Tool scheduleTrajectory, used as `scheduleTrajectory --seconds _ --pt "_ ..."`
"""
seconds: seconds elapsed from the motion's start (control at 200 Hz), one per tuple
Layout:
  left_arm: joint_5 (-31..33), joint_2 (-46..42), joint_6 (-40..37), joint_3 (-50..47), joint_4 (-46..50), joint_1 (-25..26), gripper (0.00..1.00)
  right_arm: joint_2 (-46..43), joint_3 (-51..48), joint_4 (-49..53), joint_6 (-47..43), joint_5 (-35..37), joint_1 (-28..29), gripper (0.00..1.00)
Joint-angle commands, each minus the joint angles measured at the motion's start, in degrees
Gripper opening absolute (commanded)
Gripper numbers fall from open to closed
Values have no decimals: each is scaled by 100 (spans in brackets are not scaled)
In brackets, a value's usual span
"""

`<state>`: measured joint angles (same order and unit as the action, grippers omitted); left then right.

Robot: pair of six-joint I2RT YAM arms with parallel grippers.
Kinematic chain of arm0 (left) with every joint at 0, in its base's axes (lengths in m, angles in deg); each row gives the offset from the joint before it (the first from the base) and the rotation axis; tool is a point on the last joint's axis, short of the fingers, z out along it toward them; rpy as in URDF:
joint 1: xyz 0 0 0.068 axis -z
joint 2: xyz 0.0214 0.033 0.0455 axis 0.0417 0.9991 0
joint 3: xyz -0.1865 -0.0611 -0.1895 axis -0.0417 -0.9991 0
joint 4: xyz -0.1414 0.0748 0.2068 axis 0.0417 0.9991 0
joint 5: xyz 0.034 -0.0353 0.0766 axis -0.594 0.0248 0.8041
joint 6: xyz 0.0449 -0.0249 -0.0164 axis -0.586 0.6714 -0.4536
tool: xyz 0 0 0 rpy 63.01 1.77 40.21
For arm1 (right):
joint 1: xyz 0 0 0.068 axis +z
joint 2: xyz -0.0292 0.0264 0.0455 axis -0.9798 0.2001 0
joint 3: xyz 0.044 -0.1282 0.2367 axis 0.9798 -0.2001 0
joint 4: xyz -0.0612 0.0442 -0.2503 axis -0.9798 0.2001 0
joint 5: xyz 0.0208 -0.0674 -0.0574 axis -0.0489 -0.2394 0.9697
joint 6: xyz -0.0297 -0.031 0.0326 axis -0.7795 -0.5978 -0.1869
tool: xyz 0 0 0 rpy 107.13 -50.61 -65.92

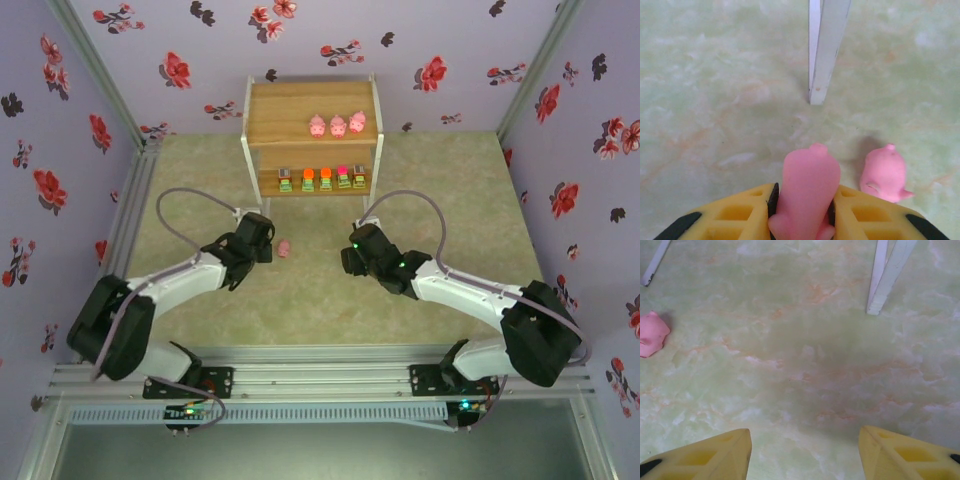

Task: Place and organize the plastic toys onto the shelf

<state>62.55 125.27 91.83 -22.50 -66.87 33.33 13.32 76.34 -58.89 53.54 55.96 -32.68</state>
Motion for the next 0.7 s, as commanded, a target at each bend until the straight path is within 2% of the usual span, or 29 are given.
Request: scheduleTrajectory --seconds 0.0,0.385,0.695 --pt "209 -479 -32 122 715 40 32 66 -82 -238 9 29 69 44" --pt "568 -1424 -106 1239 2189 442 32 214 -17 -393 -158 170 394 46" --pt "791 -1239 -163 2570 2854 879 33 309 17 -391 -170 188 433 46"
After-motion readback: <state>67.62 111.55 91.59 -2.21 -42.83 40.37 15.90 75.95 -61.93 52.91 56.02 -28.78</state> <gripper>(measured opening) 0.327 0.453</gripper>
